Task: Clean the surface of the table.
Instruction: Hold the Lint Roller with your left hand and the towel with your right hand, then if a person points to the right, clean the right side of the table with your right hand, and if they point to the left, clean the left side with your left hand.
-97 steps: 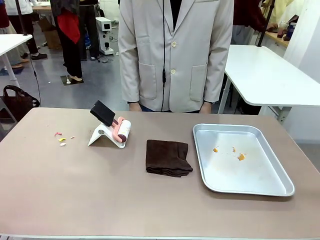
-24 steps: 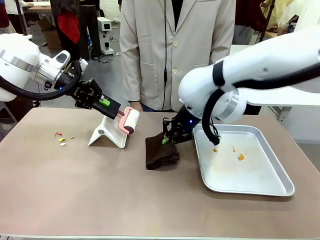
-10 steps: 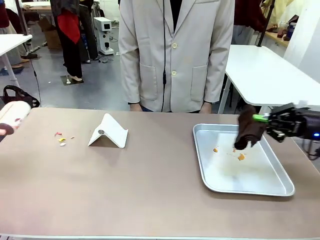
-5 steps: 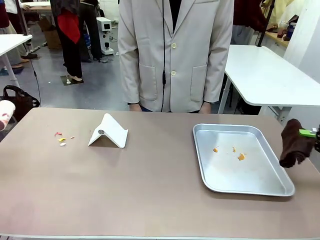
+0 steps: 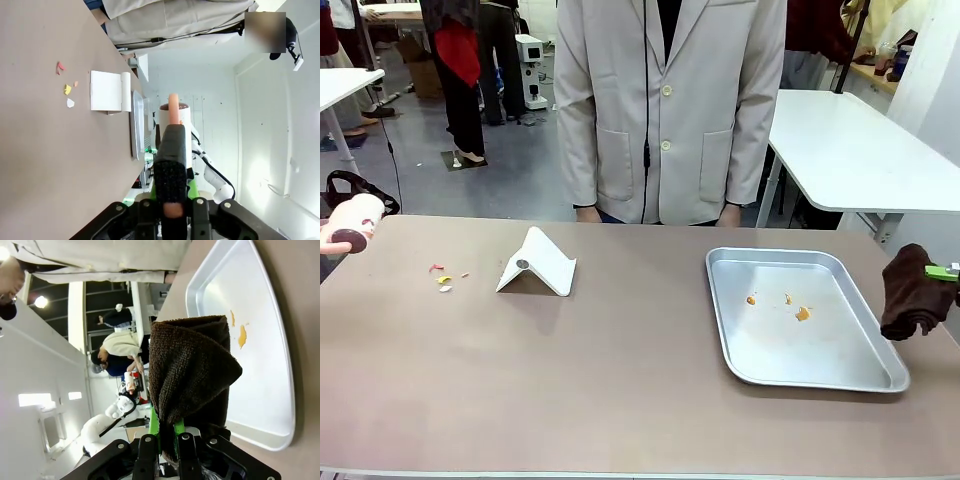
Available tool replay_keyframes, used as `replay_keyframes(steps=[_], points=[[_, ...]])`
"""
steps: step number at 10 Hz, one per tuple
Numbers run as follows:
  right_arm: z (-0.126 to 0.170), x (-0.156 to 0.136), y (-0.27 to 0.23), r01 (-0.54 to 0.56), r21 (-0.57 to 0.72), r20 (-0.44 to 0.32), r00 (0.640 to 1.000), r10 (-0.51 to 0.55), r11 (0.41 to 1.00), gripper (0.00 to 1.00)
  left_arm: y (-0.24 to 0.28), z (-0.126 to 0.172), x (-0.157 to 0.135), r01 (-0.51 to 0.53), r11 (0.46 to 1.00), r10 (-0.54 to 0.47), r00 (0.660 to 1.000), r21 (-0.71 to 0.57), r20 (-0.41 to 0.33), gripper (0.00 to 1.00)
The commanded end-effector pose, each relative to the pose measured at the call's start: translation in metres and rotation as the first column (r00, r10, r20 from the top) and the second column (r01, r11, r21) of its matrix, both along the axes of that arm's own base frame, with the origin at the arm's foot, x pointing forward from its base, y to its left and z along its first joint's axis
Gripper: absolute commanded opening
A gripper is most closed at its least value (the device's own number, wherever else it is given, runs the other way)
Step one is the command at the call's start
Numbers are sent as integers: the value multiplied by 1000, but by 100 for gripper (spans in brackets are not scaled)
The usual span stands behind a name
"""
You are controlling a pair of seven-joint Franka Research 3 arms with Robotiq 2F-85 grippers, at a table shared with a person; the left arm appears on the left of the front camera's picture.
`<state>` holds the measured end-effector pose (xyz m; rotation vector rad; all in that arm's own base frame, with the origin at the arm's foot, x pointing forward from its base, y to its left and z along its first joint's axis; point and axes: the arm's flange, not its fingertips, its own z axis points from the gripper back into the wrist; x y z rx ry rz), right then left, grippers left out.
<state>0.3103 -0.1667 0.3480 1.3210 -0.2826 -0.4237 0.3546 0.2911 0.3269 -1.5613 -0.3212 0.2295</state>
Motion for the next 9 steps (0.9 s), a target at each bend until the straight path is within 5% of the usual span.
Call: replay_keyframes(steps=[1,9], points=[[1,-1,-2,2,2,3,1000,-2,1000,0,8,3,-6,2,1000,-1,1000,-18,13,0],[1,-1,-2,2,2,3,1000,-2,1000,0,8,3,-6,2,1000,-1,1000,-18,13,0]])
